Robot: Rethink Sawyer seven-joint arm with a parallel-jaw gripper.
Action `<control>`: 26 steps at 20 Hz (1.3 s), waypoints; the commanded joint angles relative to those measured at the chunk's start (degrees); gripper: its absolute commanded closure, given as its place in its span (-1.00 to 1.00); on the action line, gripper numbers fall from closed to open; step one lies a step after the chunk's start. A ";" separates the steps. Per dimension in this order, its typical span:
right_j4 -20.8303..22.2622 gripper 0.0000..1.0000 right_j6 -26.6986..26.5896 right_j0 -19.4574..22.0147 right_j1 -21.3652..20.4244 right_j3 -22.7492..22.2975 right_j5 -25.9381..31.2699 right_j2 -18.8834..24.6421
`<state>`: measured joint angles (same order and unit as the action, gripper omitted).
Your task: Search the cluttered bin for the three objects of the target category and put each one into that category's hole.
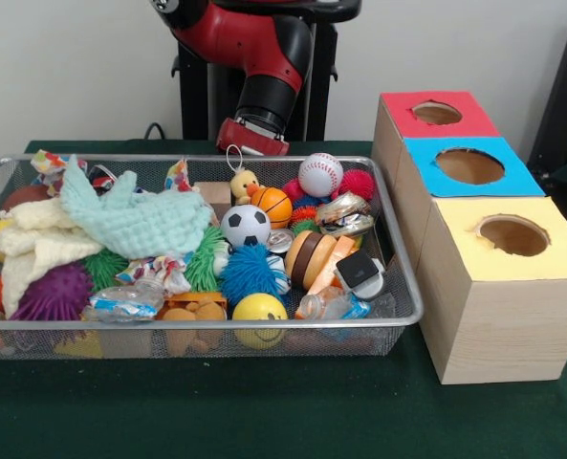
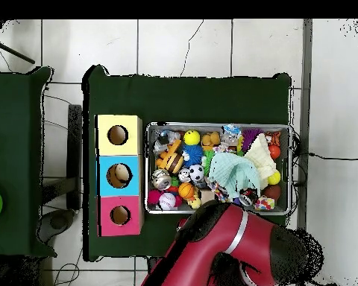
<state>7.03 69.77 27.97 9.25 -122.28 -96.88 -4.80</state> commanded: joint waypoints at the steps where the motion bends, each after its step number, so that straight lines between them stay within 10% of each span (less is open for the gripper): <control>1: -19.19 1.00 5.53 4.15 23.14 11.20 52.25 4.29; 26: -13.94 1.00 -0.46 -6.53 6.04 -3.72 56.65 1.91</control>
<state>3.28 69.77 22.82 3.23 -125.99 -86.78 -6.56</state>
